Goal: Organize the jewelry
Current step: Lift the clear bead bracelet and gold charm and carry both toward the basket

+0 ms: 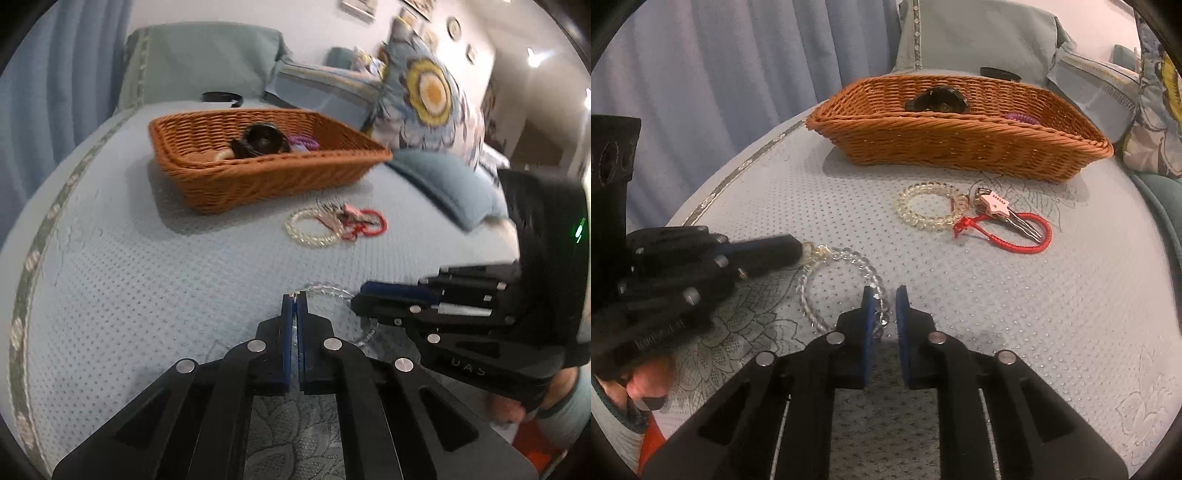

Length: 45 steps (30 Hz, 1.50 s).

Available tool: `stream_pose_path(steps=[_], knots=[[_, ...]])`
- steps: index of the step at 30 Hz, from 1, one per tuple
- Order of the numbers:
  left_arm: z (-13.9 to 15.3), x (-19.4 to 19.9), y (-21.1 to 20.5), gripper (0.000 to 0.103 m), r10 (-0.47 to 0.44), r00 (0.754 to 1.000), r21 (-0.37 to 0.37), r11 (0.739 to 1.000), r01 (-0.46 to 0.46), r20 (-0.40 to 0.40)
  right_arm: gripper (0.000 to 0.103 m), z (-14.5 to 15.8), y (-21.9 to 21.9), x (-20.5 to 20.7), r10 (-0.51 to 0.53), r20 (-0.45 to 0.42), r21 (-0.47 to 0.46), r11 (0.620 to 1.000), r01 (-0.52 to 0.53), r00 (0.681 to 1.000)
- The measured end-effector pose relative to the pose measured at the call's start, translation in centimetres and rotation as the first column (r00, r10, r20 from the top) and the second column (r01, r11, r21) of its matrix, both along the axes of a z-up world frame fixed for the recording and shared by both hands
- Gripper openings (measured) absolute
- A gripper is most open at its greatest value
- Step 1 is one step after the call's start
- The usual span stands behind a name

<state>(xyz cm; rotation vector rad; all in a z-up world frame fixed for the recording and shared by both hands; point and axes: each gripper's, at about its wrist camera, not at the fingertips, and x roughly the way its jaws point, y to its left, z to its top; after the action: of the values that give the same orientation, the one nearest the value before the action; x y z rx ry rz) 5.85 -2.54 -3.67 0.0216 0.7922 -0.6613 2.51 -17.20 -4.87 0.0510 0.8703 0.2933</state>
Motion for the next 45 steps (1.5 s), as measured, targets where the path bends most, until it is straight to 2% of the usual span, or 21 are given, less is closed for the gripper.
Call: stream_pose_path(steps=[2,4,7,10,13,15,17,18,19,21,24,28,35,37,38,39,40,41,42,45], knots=[[0.3,0.3,0.8,0.0,0.003,1.0,-0.058,0.998,-0.004,-0.022,0.007,0.0,0.0,0.0,-0.003,0.003,-0.005,1.0,0.003,1.0],[0.4,0.3,1.0,0.0,0.006,1.0,-0.073,0.997,-0.007,-0.025,0.007,0.0,0.1,0.0,-0.002,0.004,-0.009,1.0,0.002,1.0],[0.0,0.5,0.9,0.0,0.024,0.999,-0.039,0.999,-0.025,-0.035,0.007,0.1,-0.1,0.0,-0.005,0.001,-0.006,1.0,0.005,1.0],[-0.7,1.0,0.9,0.0,0.045,0.997,0.021,0.999,-0.044,-0.059,0.007,0.2,-0.1,0.1,-0.029,0.002,-0.058,0.998,0.029,1.0],[-1.3,0.9,1.0,0.0,0.013,0.995,0.048,0.999,-0.008,-0.095,0.007,0.3,-0.1,0.0,-0.061,-0.003,-0.125,0.99,0.06,0.998],[-1.2,0.6,0.9,0.001,-0.02,0.995,0.064,0.998,0.027,-0.101,0.007,0.4,-0.3,-0.1,-0.071,-0.017,-0.136,0.988,0.068,0.997],[-1.2,0.4,1.2,0.009,-0.067,0.99,0.043,0.996,0.073,-0.122,0.007,0.6,-0.3,-0.3,-0.057,-0.034,-0.127,0.991,0.052,0.998],[-1.2,0.3,1.4,0.017,-0.08,0.988,0.032,0.996,0.085,-0.13,0.007,0.7,-0.3,-0.4,-0.03,-0.047,-0.103,0.994,0.025,0.998],[-1.1,0.2,1.5,0.019,-0.093,0.987,0.024,0.995,0.097,-0.134,0.007,0.8,-0.4,-0.5,-0.014,-0.057,-0.074,0.997,0.01,0.998],[-1.1,-0.1,1.5,0.02,-0.093,0.989,0.044,0.994,0.099,-0.116,0.007,0.9,-0.7,-0.5,0.001,-0.069,-0.024,1.0,-0.003,0.998],[-1.1,0.0,1.4,0.024,-0.071,0.992,0.057,0.995,0.078,-0.107,0.008,0.9,-0.9,-0.4,-0.016,-0.049,-0.029,0.999,0.015,0.999],[-1.1,0.0,1.1,0.032,-0.039,0.996,0.094,0.995,0.046,-0.076,0.023,0.7,-1.2,-0.1,-0.015,-0.05,0.015,1.0,0.016,0.999],[-1.4,0.2,0.1,0.034,-0.002,0.999,0.128,0.992,0.008,-0.041,0.023,0.0,0.7,0.2,-0.012,0.011,-0.077,0.997,0.013,1.0],[-1.5,0.2,-0.1,0.033,0.006,1.0,0.135,0.991,-0.002,-0.027,0.02,0.1,1.4,0.1,-0.004,0.029,-0.12,0.993,0.008,1.0],[-1.6,0.2,-0.3,0.03,0.012,1.0,0.145,0.989,-0.01,-0.014,0.008,0.1,1.7,0.1,0.01,0.029,-0.123,0.992,-0.006,1.0],[-1.7,0.2,-0.5,0.016,0.02,1.0,0.169,0.985,-0.02,0.005,0.006,0.0,1.8,0.2,0.015,0.032,-0.128,0.992,-0.011,0.999],[-1.7,0.2,-0.6,0.012,0.023,1.0,0.179,0.983,-0.025,0.012,0.006,0.0,1.9,0.1,0.016,0.04,-0.136,0.991,-0.01,0.999],[-1.6,0.3,-0.5,0.011,0.026,1.0,0.167,0.986,-0.027,0.006,0.006,0.1,1.9,0.0,0.016,0.047,-0.136,0.991,-0.01,0.999],[-1.5,0.6,-0.1,0.002,0.033,0.999,0.14,0.99,-0.032,-0.006,0.006,0.2,1.7,0.0,0.016,0.048,-0.129,0.992,-0.01,0.999],[-0.9,0.7,0.7,0.0,0.03,0.999,0.08,0.996,-0.029,-0.012,0.006,0.6,0.9,-0.2,0.005,0.061,-0.085,0.996,0.0,0.998]])
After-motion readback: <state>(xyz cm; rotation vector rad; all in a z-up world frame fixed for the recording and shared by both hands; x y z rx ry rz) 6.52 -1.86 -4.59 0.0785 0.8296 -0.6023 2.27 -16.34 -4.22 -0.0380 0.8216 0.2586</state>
